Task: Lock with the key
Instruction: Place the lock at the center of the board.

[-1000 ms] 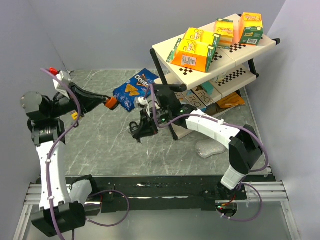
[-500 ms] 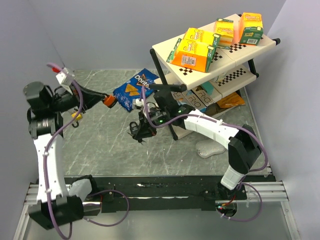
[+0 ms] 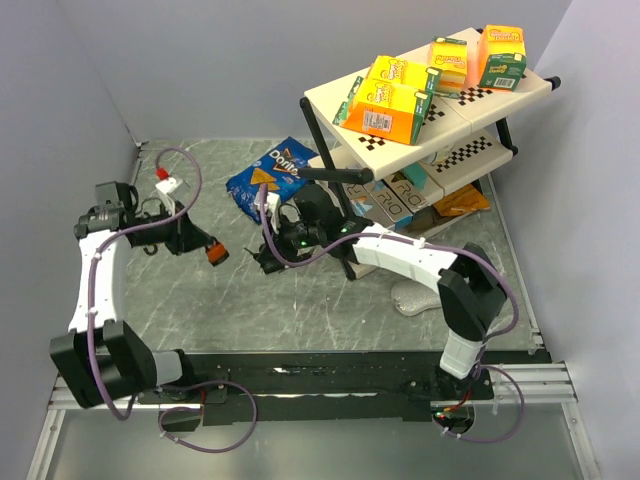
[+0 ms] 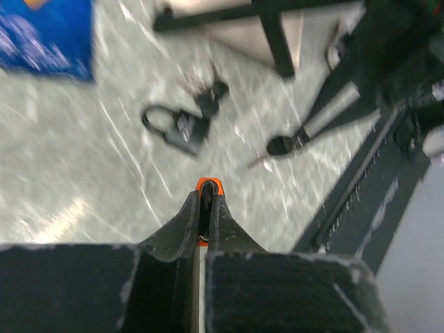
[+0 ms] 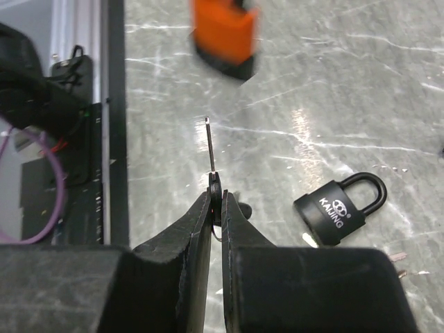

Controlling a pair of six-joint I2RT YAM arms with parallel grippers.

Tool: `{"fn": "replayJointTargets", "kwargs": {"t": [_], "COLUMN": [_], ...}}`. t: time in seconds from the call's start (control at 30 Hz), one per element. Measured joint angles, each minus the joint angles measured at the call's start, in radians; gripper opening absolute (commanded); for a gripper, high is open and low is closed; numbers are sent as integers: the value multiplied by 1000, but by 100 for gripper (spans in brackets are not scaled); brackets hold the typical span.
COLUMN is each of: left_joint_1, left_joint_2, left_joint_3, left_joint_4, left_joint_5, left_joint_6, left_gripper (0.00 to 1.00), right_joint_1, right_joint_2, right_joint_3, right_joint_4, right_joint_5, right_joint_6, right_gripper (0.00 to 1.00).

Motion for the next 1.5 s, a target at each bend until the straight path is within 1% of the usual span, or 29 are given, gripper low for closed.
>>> {"fn": "replayJointTargets", "kwargs": {"t": [0.17, 0.27, 0.47, 0.57, 0.7, 0.9, 1.17, 1.33, 1.5], "left_joint_1": [0, 0, -5, -13, -25, -47, -53, -57, -66], "left_joint_2": [113, 188, 311, 417, 515, 594, 737, 788, 801], "left_joint_3": [-49, -76, -78, -62, -60, -49, 99, 163, 174], "left_joint_4": [-170, -234, -245, -246, -232, -175, -170, -166, -154], "left_joint_5": [-27, -45, -65, -78, -99, -114, -108, -106, -108], "left_joint_6": [227, 325, 406, 440, 457, 432, 375, 363, 350], "left_gripper": [1, 1, 1, 1, 1, 1, 2, 4, 6], "right_joint_1": [0, 0, 0, 0, 0, -3, -6, -8, -9], "right_joint_2": [50, 53, 53, 53, 53, 53, 53, 53, 53], "right_joint_3": [0, 0, 0, 0, 0, -1, -1, -1, -1], "right_joint_4": [32, 39, 54, 53, 53, 52, 52, 52, 52], "right_joint_5": [16, 17, 13, 14, 14, 14, 13, 13, 13], "right_joint_6": [13, 12, 9, 7, 3, 2, -1, -1, 0], "right_gripper": [0, 0, 0, 0, 0, 0, 0, 0, 0]}}
